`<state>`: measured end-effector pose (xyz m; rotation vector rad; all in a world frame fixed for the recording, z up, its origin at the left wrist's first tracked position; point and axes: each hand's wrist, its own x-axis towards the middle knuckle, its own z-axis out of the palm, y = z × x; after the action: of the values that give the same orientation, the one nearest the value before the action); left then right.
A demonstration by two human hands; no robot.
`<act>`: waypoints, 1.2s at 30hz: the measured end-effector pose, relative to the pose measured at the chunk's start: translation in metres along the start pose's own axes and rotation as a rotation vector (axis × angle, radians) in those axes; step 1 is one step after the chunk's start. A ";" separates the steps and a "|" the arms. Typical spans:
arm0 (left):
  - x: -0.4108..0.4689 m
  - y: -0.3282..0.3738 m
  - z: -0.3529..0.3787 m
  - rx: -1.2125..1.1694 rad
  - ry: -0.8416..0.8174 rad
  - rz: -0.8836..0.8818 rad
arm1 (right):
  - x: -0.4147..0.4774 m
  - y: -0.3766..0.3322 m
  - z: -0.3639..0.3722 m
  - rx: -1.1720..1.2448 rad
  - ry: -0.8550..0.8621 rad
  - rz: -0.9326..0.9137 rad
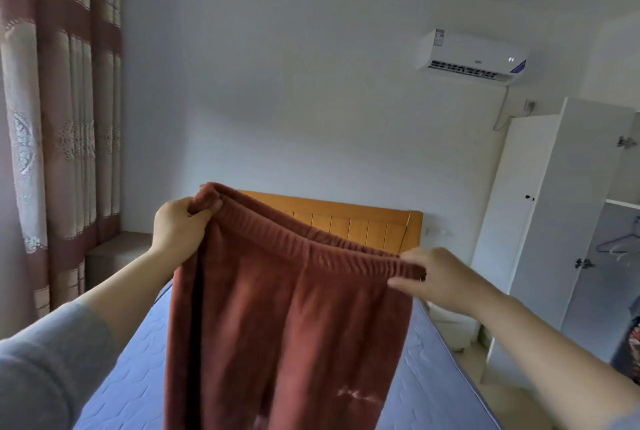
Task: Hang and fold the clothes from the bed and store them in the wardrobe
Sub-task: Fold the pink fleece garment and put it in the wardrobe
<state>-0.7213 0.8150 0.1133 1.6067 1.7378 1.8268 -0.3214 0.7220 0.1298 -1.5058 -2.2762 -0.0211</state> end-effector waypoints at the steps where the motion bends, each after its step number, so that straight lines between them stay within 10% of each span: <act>1: -0.002 0.000 0.002 -0.002 -0.011 -0.005 | 0.005 0.001 -0.006 0.131 0.112 0.031; 11: 0.002 0.024 0.005 -0.164 -0.046 -0.076 | 0.044 0.000 -0.017 0.981 0.592 0.386; 20: -0.014 0.052 0.020 -0.652 -0.201 -0.631 | 0.044 -0.010 -0.006 1.418 0.563 0.825; 25: -0.028 0.085 0.029 -0.602 -0.232 -0.410 | 0.040 -0.047 0.001 1.112 0.809 0.473; 36: -0.082 0.101 0.033 -0.512 -0.536 -0.051 | 0.037 -0.115 0.022 1.010 0.409 0.069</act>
<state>-0.6095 0.7449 0.1380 1.6033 0.9772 1.4623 -0.4432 0.7119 0.1461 -0.9030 -1.4964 0.6681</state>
